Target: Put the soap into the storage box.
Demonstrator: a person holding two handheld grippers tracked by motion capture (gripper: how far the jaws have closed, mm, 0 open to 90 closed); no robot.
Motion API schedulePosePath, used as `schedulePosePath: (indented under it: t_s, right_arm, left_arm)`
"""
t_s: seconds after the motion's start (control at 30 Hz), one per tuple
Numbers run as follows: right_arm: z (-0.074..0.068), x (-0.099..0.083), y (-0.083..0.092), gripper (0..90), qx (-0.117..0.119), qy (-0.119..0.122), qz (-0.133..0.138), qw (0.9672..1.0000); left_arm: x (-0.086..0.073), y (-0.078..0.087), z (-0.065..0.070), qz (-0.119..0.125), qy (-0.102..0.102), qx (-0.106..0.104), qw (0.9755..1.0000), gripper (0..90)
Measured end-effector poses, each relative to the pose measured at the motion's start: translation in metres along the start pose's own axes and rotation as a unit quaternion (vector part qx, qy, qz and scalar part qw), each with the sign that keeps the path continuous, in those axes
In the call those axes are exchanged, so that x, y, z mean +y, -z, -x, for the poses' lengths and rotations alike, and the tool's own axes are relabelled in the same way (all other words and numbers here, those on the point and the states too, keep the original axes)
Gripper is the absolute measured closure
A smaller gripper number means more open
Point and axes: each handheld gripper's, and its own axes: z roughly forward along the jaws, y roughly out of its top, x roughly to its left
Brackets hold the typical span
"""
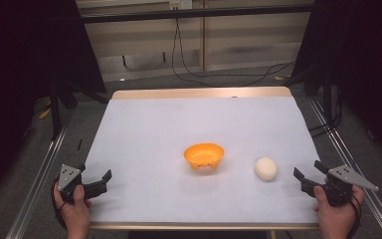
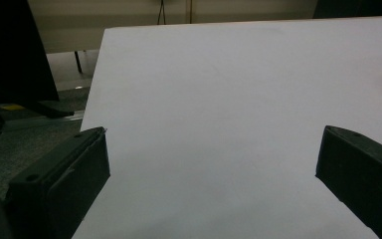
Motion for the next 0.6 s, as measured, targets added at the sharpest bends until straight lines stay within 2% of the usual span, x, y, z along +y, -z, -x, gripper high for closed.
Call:
schedulePosePath:
  t_s: [0.07, 0.1, 0.17, 0.23, 0.27, 0.3, 0.33, 0.4, 0.43, 0.5, 0.6]
  right_arm:
    - [0.000, 0.003, -0.001, 22.2, -0.004, 0.014, -0.005, 0.9999]
    - [0.000, 0.005, -0.001, 26.6, -0.003, 0.020, -0.012, 0.9997]
    - [-0.001, 0.010, -0.002, 28.3, 0.010, 0.025, -0.048, 0.9985]
    - [-0.003, 0.015, -0.004, 28.8, 0.003, 0.036, -0.071, 0.9968]
    - [-0.005, 0.019, -0.006, 22.8, 0.008, 0.037, -0.098, 0.9945]
    - [-0.005, 0.020, -0.007, 19.9, 0.016, 0.037, -0.110, 0.9931]
    - [-0.005, 0.020, -0.007, 19.9, 0.016, 0.037, -0.110, 0.9931]
    - [-0.006, 0.022, -0.011, 18.6, 0.029, 0.045, -0.134, 0.9895]
    - [-0.007, 0.023, -0.013, 16.5, 0.033, 0.050, -0.147, 0.9874]
    - [-0.008, 0.025, -0.017, 10.8, 0.046, 0.047, -0.172, 0.9828]
    - [-0.009, 0.028, -0.022, 7.6, 0.053, 0.050, -0.194, 0.9784]
  left_arm:
    - [0.000, 0.000, 0.000, 0.002, 0.001, 0.000, 1.0000, 0.3]
    - [0.000, 0.000, 0.001, 0.002, 0.003, -0.001, 1.0000, 0.3]
    - [0.000, 0.000, 0.000, 0.003, 0.001, -0.001, 1.0000, 0.3]
    - [0.000, 0.000, 0.000, 0.003, 0.004, -0.004, 1.0000, 0.3]
    - [0.000, 0.000, 0.000, 0.003, 0.005, -0.003, 1.0000, 0.3]
    - [0.000, 0.000, 0.000, 0.003, 0.005, -0.003, 1.0000, 0.3]
    - [0.000, 0.000, 0.000, 0.003, 0.005, -0.003, 1.0000, 0.3]
    - [0.000, 0.001, 0.000, 0.003, 0.005, 0.004, 1.0000, 0.3]
    - [0.000, 0.000, -0.001, 0.001, 0.001, -0.003, 1.0000, 0.3]
    - [0.000, 0.000, -0.001, 0.001, 0.000, -0.004, 1.0000, 0.3]
    - [0.000, 0.001, 0.000, 0.004, 0.002, -0.007, 1.0000, 0.5]
